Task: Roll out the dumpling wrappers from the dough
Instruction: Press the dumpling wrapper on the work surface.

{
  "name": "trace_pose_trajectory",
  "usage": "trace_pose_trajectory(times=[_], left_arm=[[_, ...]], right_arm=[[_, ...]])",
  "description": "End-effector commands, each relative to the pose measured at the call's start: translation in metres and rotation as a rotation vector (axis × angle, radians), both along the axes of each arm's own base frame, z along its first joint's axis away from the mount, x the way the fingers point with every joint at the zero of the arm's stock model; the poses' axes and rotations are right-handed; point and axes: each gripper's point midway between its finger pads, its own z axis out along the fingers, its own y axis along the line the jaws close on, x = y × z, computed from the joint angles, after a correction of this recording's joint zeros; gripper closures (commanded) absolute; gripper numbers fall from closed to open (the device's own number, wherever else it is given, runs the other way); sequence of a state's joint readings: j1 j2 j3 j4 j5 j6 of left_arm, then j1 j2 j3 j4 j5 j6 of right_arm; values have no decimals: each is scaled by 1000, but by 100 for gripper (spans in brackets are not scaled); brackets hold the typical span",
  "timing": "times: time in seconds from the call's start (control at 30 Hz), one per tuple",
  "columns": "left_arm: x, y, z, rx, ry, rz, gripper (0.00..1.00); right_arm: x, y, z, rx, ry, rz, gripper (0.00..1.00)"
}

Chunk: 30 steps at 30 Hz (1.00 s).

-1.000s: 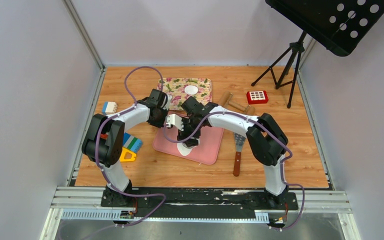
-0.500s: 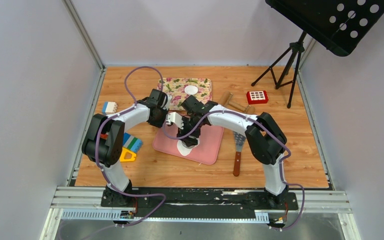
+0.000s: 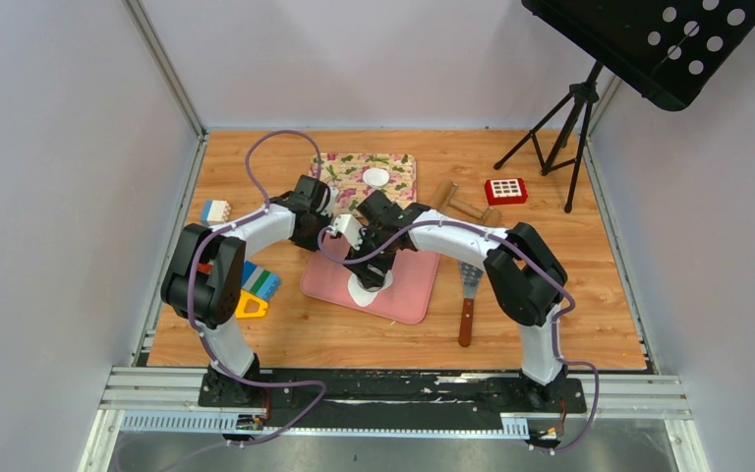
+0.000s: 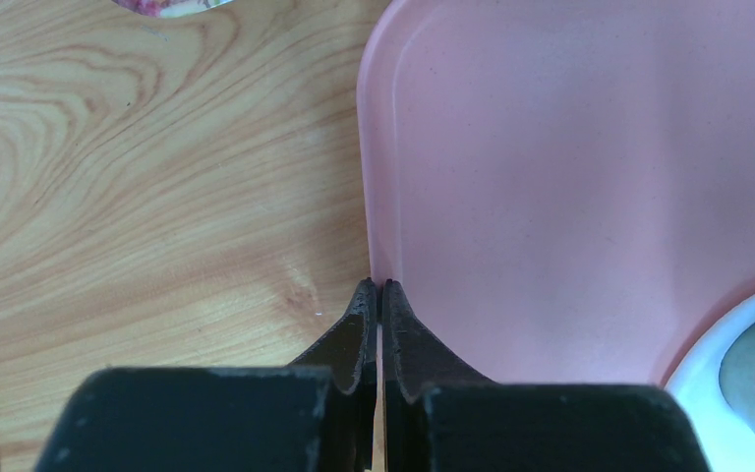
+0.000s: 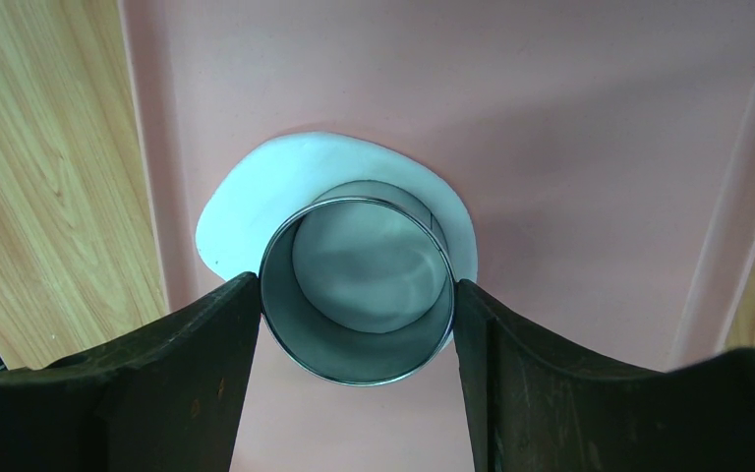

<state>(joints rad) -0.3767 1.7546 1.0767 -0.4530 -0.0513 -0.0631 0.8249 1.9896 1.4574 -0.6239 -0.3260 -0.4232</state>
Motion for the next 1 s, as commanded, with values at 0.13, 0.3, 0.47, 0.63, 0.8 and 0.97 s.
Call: trace_pose_trajectory(times=[0.13, 0.3, 0.47, 0.63, 0.8, 0.97], left_arm=[[-38, 4, -36, 33, 164, -13, 100], [-38, 4, -36, 33, 164, -13, 100], [-38, 4, -36, 33, 164, -13, 100], [-38, 4, -36, 31, 166, -15, 100], [-38, 4, -36, 29, 166, -14, 100], [-38, 3, -36, 30, 165, -17, 100]], right_arm=[[-16, -38, -46, -197, 19, 38, 52], [-6, -41, -46, -244, -13, 62, 54], [-5, -37, -42, -272, -37, 103, 55], [-15, -36, -43, -264, -19, 139, 55], [-29, -39, -48, -222, 14, 153, 55], [-32, -38, -51, -188, 9, 145, 54]])
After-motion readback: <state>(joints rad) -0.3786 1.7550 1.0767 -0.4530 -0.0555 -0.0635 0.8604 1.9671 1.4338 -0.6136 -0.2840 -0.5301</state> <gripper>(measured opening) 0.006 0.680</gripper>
